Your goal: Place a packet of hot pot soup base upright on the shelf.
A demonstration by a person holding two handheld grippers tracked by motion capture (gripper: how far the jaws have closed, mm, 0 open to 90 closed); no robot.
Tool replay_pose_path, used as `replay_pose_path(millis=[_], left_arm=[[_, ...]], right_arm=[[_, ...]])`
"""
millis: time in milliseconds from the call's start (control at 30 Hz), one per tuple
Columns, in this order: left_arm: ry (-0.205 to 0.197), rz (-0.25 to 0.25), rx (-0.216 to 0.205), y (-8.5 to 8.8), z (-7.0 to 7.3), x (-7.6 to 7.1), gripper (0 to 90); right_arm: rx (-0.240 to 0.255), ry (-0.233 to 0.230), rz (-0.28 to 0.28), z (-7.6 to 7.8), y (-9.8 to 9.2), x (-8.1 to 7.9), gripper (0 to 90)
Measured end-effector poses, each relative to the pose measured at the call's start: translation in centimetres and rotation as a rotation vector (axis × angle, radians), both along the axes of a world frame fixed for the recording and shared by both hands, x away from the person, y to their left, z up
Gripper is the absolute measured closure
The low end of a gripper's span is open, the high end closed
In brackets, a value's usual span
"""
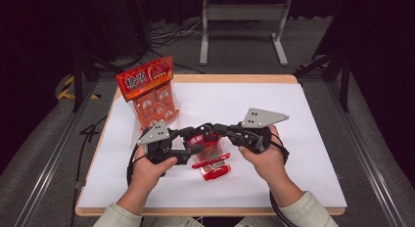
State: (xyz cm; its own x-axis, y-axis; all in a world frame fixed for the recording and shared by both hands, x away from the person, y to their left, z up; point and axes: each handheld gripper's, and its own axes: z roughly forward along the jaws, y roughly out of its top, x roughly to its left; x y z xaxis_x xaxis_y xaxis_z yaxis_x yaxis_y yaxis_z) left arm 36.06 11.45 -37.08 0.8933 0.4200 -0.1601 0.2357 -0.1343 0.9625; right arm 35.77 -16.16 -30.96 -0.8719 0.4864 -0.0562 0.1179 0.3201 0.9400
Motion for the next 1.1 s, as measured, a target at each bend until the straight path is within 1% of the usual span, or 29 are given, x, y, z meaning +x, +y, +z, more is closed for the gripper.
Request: replay_pose_path(millis=[33,100,167,200,300,367,533,600,667,700,733,833,967,1100], left_arm=[[-0.001,-0.001,0.000,0.0,0.0,-0.1,37.6],[-0.007,0.003,-0.014,0.1,0.1,-0.2,42.8],[-0.017,-0.002,-0.032,0.2,0.2,-0.3,48.4],[-0.021,-0.004,-0.036,0.2,0.2,-0.4,49.8],[-0.024,-0.005,-0.032,0.2,0.2,-0.4,54.1],[-0.018,-0.012,-0.032,0.2,0.1,-0.4,58.4],[-0.025,-0.023,-0.016,0.2,0.1,-0.4,66.8],[-0.026,-0.036,-0.011,0.2,0.1,-0.6,72.1],[-0.028,-0.042,-0.004,0.2,0.1,-0.6,79.5],[-0.028,-0.046,0.000,0.1,0.1,-0.7,79.5],[-0.030,-0.054,0.003,0.1,0.1,-0.7,83.9],[-0.025,-0.061,0.016,0.1,0.1,-0.7,87.2],[-0.023,-0.062,0.019,0.2,0.2,-0.9,88.9],[-0.036,-0.067,0.032,0.3,0.5,-1.0,89.5]], right_arm=[[-0.001,0.001,0.004,-0.1,0.1,0.0,90.0],[0.002,0.001,0.010,-0.1,0.2,-0.1,90.0],[0.003,-0.015,0.021,-0.2,0.5,-0.3,90.0],[0.001,-0.016,0.021,-0.2,0.5,-0.3,90.0],[0.000,-0.014,0.029,-0.4,0.8,-0.3,90.0],[0.000,-0.012,0.034,-0.5,1.0,-0.3,90.0],[0.005,-0.012,0.042,-0.6,1.2,-0.4,90.0],[0.004,-0.013,0.045,-0.7,1.3,-0.5,90.0],[0.003,-0.013,0.047,-0.7,1.4,-0.5,90.0],[0.003,-0.013,0.047,-0.7,1.4,-0.5,90.0],[0.003,-0.012,0.049,-0.8,1.4,-0.5,90.0],[0.006,-0.014,0.051,-0.9,1.4,-0.4,90.0],[0.005,-0.010,0.053,-1.0,1.5,-0.4,90.0],[0.010,-0.013,0.057,-0.9,1.5,-0.5,90.0]])
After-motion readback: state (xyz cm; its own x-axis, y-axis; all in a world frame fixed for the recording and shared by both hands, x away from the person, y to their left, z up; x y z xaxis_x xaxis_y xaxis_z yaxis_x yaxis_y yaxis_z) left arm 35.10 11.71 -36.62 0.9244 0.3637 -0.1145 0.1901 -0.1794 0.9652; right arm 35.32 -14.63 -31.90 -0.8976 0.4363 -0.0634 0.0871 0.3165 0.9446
